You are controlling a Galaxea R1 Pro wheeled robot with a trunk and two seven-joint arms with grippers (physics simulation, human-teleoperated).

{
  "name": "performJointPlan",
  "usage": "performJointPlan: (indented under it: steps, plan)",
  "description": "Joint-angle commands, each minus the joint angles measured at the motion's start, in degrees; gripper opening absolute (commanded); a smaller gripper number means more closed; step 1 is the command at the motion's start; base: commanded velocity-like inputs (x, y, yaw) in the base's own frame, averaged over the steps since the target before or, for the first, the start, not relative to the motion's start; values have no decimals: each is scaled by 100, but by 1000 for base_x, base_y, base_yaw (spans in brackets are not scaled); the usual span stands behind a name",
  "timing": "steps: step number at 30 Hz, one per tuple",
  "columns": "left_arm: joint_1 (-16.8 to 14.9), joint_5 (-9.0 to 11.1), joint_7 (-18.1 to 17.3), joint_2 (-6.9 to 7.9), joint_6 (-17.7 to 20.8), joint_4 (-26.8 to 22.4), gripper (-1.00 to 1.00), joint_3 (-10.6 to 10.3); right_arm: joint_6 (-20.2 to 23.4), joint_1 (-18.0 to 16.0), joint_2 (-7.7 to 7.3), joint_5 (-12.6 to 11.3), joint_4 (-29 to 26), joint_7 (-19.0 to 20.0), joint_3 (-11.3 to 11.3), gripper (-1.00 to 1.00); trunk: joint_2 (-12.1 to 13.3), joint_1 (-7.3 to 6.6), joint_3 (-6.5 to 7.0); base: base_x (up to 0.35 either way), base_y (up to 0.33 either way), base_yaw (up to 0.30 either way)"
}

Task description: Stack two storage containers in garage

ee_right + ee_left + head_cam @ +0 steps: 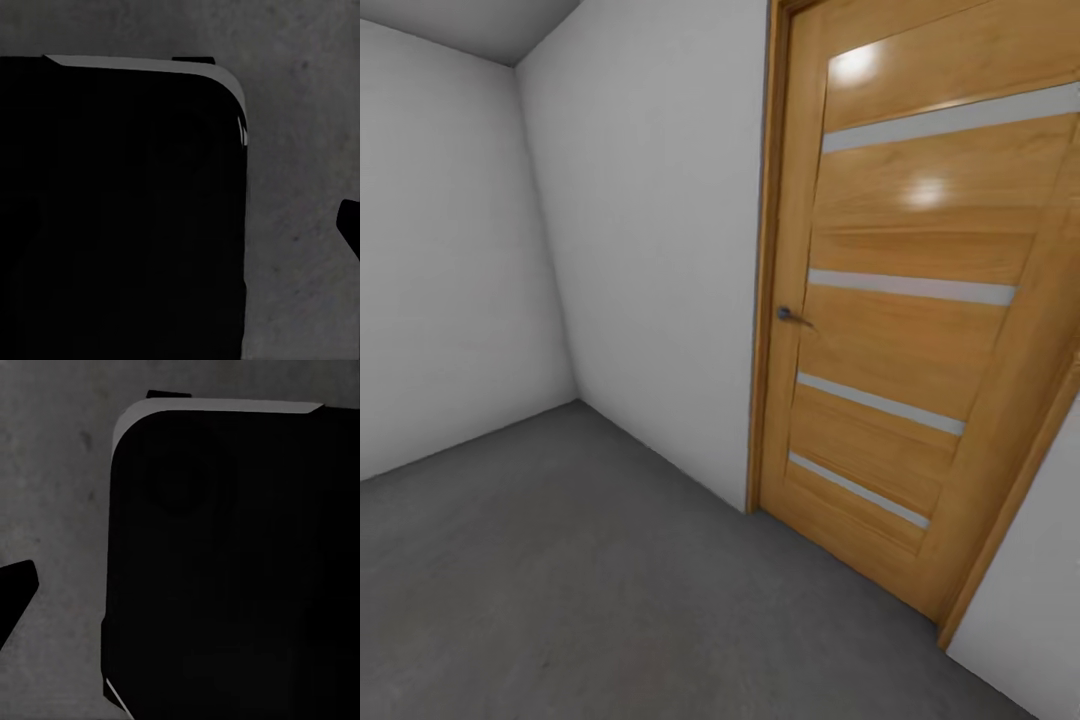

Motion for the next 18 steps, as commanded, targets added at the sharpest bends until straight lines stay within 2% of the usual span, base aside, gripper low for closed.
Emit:
performJointPlan:
  steps: [1, 18]
  plan:
    - [0, 25, -1, -1, -14, 0, 100, 24, -24, -2, 0, -3, 4, -1, -1, 100, -2, 3, -4, 287, 215, -294]
    - [0, 32, -1, -1, -14, 0, 100, 24, -24, -2, -6, -3, 4, -1, -1, 100, -2, 3, -4, 223, 278, -294]
